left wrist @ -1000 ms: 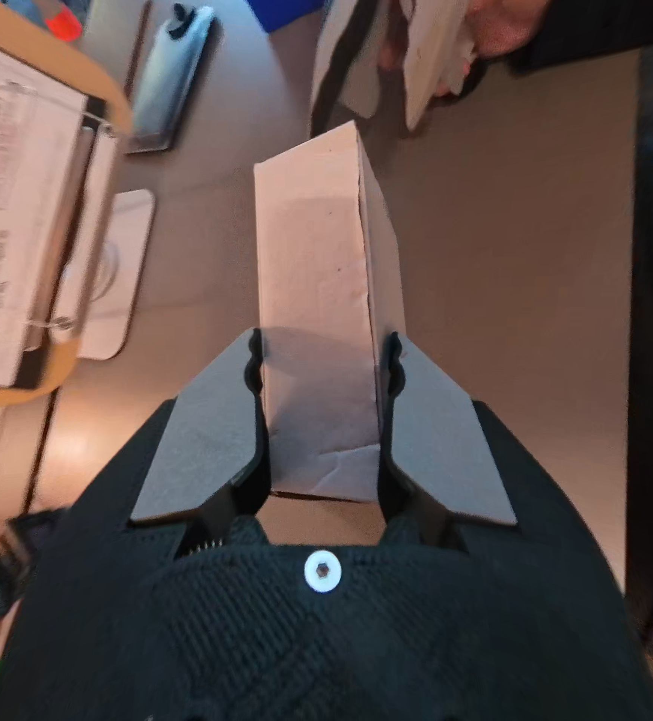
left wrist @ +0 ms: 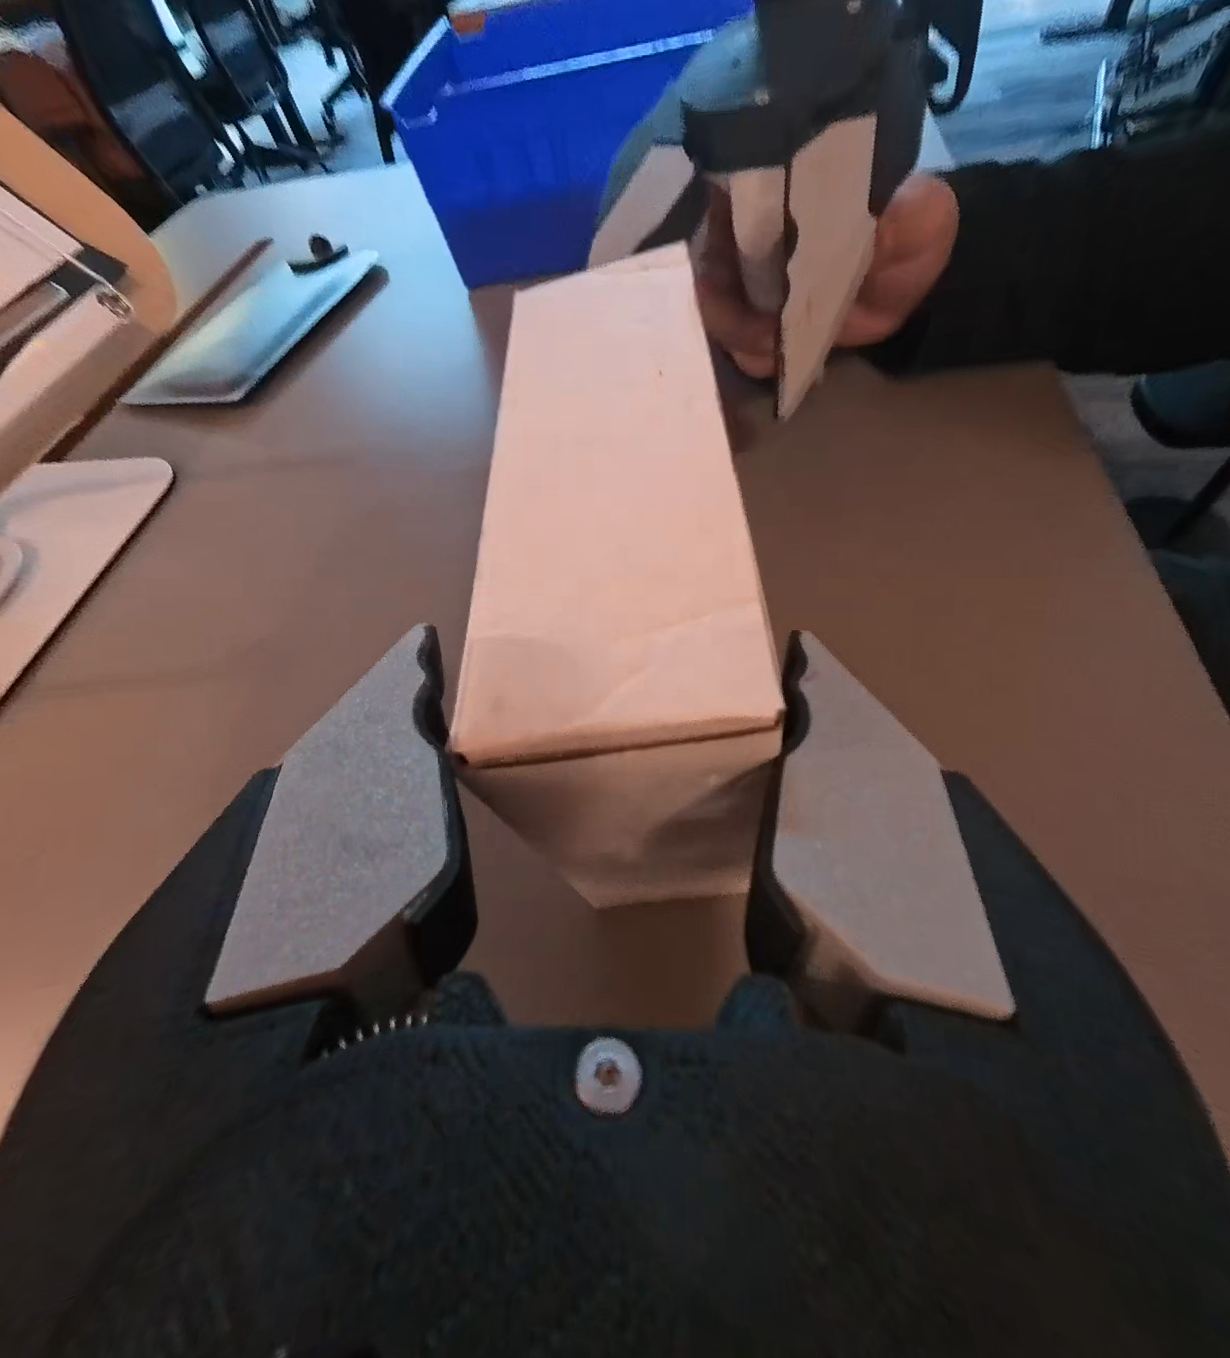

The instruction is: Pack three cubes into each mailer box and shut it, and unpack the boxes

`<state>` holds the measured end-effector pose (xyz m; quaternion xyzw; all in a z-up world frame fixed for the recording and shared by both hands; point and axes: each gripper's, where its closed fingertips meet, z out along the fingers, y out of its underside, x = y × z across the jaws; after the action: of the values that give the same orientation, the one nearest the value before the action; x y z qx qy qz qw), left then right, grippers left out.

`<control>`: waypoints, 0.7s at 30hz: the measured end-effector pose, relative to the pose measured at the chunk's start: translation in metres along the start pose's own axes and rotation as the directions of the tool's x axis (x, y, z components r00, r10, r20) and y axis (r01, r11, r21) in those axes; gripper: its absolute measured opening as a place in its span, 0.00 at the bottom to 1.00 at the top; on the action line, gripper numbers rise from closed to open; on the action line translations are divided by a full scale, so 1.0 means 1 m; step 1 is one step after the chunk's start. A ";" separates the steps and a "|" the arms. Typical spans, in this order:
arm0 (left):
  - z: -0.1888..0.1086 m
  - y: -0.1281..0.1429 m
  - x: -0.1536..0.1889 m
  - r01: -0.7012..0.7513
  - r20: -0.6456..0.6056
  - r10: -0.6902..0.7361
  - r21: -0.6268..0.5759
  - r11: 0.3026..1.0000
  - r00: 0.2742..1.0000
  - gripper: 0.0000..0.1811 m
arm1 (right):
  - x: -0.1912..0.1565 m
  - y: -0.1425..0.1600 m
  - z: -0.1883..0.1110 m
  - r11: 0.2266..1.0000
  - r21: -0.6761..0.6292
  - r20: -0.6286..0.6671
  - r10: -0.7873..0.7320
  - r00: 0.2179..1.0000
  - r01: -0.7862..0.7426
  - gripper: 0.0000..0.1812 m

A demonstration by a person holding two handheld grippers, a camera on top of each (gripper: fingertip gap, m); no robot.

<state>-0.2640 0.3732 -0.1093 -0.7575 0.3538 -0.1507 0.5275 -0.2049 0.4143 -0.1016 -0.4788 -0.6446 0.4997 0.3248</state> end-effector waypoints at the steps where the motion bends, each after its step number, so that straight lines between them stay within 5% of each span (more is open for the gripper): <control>1: 0.002 -0.003 -0.001 0.006 0.008 -0.006 0.033 0.999 1.000 0.51 | 0.002 0.000 0.000 1.000 0.002 -0.011 0.005 1.000 -0.005 0.39; 7: 0.005 -0.008 -0.002 0.032 0.021 -0.034 0.090 0.995 0.999 0.51 | 0.010 -0.003 -0.006 0.999 0.035 -0.054 0.039 0.998 -0.037 0.31; 21: 0.007 0.000 -0.012 0.039 0.072 -0.043 0.045 0.998 0.997 0.51 | 0.032 -0.005 -0.014 0.996 0.060 -0.161 0.072 0.984 -0.063 0.37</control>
<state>-0.2684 0.3859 -0.1102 -0.7578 0.3154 -0.1416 0.5534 -0.2046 0.4487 -0.0950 -0.5308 -0.5854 0.4870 0.3721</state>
